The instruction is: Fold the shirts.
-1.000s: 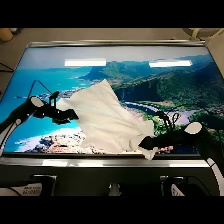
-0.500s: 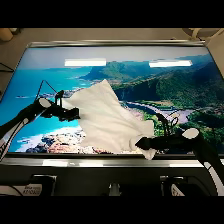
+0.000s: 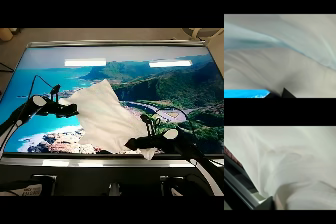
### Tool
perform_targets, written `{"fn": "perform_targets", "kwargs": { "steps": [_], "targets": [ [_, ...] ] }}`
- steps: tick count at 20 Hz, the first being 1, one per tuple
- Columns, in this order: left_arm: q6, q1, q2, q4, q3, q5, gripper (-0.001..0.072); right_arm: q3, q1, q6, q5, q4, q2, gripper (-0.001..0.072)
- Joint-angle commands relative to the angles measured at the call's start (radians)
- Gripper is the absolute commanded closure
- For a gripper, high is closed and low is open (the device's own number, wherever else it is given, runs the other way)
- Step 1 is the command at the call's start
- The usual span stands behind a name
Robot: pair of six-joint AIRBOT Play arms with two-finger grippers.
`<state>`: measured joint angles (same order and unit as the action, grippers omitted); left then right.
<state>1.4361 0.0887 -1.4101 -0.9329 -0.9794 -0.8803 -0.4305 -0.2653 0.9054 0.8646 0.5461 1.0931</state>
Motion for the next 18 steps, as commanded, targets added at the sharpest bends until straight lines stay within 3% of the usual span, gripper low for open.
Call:
{"fn": "perform_targets", "kwargs": {
  "steps": [1, 3, 6, 10, 13, 18],
  "targets": [
    [-0.012, 0.0, 0.098, -0.003, -0.018, -0.008, 0.0684, -0.089, -0.031, -0.053, -0.05, 0.003, 0.014, 0.0693],
    [-0.078, 0.0, 0.202, -0.035, -0.085, -0.044, 0.0685, -0.262, 0.014, -0.09, 0.08, 0.144, -0.008, 0.0694],
    [-0.079, 0.0, 0.412, -0.172, -0.296, -0.092, 0.0685, -0.685, 0.129, -0.041, 0.266, 0.443, -0.119, 0.0694],
    [-0.075, 0.0, 0.634, -0.217, -0.668, -0.053, 0.0685, -1.238, 0.194, 0.035, 0.2, 0.666, -0.292, 0.0694],
    [-0.042, 0.0, 0.716, -0.212, -0.786, -0.045, 0.0685, -1.361, 0.194, 0.213, 0.246, 0.669, -0.37, 0.0694],
    [0.004, 0.0, 0.74, -0.214, -0.785, -0.174, 0.0685, -1.36, 0.194, 0.233, 0.394, 0.685, -0.402, 0.0694]
  ]
}}
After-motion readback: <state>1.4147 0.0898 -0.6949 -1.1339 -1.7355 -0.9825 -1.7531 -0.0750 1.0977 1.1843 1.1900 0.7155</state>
